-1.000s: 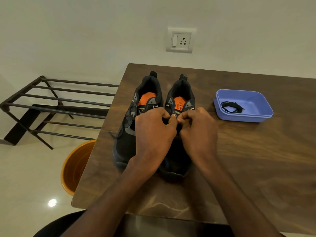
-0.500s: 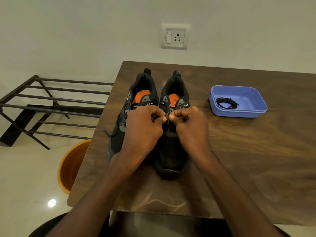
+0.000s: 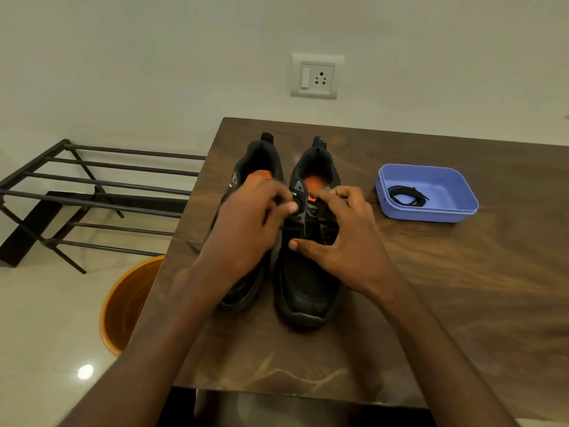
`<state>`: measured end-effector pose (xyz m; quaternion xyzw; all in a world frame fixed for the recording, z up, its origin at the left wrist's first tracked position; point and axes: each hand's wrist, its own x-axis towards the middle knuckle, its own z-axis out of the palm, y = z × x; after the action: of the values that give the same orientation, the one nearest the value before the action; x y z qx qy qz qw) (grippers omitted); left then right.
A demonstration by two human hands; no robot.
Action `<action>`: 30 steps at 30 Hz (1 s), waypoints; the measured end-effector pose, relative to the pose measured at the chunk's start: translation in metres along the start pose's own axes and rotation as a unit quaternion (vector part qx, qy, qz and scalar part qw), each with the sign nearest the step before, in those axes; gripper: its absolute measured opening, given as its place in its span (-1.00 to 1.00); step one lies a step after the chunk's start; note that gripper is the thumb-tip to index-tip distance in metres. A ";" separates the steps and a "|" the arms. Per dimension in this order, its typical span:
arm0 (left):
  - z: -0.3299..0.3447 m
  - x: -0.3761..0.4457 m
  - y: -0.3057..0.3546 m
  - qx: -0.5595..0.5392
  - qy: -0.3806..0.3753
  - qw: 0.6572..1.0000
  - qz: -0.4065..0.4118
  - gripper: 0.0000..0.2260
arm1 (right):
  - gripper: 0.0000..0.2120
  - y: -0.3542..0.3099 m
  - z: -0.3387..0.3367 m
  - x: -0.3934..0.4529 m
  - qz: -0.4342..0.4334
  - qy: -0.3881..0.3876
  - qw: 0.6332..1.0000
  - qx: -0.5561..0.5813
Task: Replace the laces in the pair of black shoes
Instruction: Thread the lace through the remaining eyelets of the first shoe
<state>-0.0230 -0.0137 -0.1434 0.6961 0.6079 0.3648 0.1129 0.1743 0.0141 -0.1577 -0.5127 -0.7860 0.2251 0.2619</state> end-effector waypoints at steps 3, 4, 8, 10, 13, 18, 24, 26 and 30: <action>0.010 0.000 -0.003 0.089 -0.041 0.995 0.032 -0.94 | -0.10 0.002 0.001 0.001 0.002 0.008 1.000 0.001; 0.010 0.000 -0.001 0.068 -0.023 0.997 0.036 -0.97 | -0.09 0.002 0.001 0.001 0.002 0.007 1.000 0.001; -0.007 0.005 0.019 -0.306 0.110 0.944 -0.051 -0.90 | -0.12 0.004 0.000 0.002 0.003 0.003 1.000 -0.002; -0.015 0.008 0.022 -0.429 0.136 0.889 -0.090 -0.88 | -0.12 0.005 0.000 0.002 0.005 0.001 1.000 0.002; -0.008 0.006 0.018 -0.185 0.074 0.978 -0.059 -0.78 | -0.13 0.007 0.001 0.002 -0.001 0.005 1.000 0.009; 0.013 0.002 0.005 0.051 -0.004 0.998 0.032 -0.96 | -0.13 0.009 0.002 0.003 -0.006 0.008 1.000 0.008; -0.015 0.010 0.018 -0.412 0.134 0.895 -0.106 -0.82 | -0.15 0.009 0.000 0.003 -0.001 -0.005 1.000 0.009; -0.014 0.009 0.015 -0.320 0.106 0.937 -0.089 -0.92 | -0.14 0.009 0.001 0.003 0.000 -0.003 1.000 0.008; 0.002 0.003 0.002 0.032 -0.060 0.997 0.027 -0.85 | -0.13 0.011 0.003 0.003 -0.007 0.003 1.000 0.015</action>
<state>-0.0206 -0.0103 -0.1425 0.7361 0.5926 0.3054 0.1173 0.1789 0.0207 -0.1663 -0.5039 -0.7855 0.2330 0.2736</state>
